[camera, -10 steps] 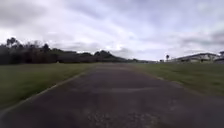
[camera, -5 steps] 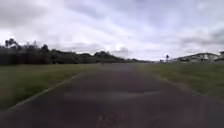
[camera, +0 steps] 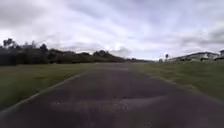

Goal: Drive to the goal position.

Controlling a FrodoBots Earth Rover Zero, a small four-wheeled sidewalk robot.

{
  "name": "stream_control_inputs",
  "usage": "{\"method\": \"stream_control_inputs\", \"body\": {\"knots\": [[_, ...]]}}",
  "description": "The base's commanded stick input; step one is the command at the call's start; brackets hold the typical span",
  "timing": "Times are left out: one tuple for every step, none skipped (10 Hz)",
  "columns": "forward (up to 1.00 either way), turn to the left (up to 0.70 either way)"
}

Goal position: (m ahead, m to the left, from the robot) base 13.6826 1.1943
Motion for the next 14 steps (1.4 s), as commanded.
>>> {"method": "stream_control_inputs", "body": {"knots": [[0.7,0.0],[0.7,0.0],[0.7,0.0],[0.7,0.0],[0.7,0.0],[0.7,0.0],[0.7,0.0],[0.7,0.0],[0.7,0.0],[0.7,0.0],[0.7,0.0],[0.7,0.0],[0.7,0.0],[0.7,0.0]]}}
